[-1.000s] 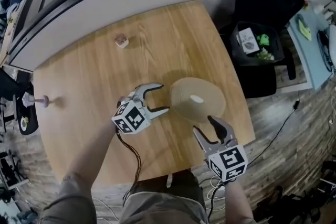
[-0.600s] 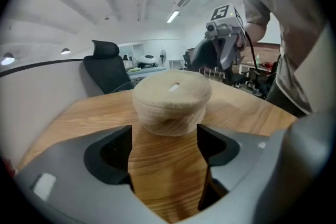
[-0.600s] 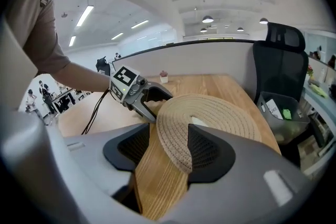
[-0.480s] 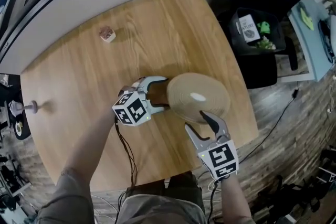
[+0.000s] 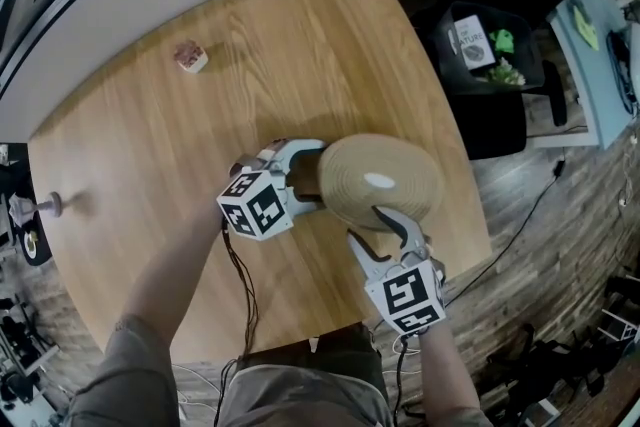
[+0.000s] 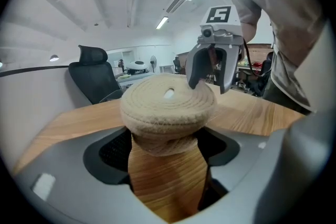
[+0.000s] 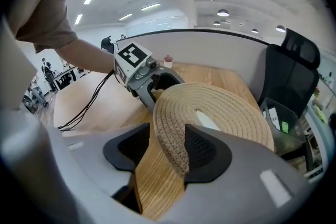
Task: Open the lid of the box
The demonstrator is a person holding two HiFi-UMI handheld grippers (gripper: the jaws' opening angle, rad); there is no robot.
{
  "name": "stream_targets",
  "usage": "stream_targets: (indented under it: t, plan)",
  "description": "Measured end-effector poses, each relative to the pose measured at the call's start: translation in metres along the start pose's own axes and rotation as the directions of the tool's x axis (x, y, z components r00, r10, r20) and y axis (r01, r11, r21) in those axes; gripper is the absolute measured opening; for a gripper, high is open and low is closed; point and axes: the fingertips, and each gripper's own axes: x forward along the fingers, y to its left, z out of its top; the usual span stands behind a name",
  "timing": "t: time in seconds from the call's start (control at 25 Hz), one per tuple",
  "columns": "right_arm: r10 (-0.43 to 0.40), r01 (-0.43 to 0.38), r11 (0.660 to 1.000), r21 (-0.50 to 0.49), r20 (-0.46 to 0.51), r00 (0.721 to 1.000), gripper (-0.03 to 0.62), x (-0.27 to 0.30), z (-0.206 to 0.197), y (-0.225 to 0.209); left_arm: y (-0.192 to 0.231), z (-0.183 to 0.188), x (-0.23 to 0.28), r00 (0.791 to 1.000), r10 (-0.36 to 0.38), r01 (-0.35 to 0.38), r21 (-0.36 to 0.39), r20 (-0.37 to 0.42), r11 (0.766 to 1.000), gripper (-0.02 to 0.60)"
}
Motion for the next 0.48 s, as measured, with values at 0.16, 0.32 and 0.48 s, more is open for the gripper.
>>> stream_targets:
  t: [0.16, 0.32, 0.48]
  plan:
    - [-0.069, 0.067, 0.995, -0.069, -0.023, 0.997, 0.210, 0.004, -0.004, -0.001, -0.001, 0.001, -0.001, 1.000, 0.001, -0.001, -0.023, 0.005, 1.000, 0.371]
    - [-0.201, 0.179, 0.950, -0.257, -0.065, 0.977, 0.210, 0.010, -0.011, 0.000, -0.002, 0.001, -0.001, 1.000, 0.007, -0.007, -0.044, 0.005, 0.999, 0.364]
    - [-0.231, 0.188, 0.923, -0.335, -0.092, 0.969, 0.172, 0.012, -0.011, -0.002, -0.002, 0.001, 0.000, 1.000, 0.012, -0.012, -0.053, -0.001, 0.999, 0.362]
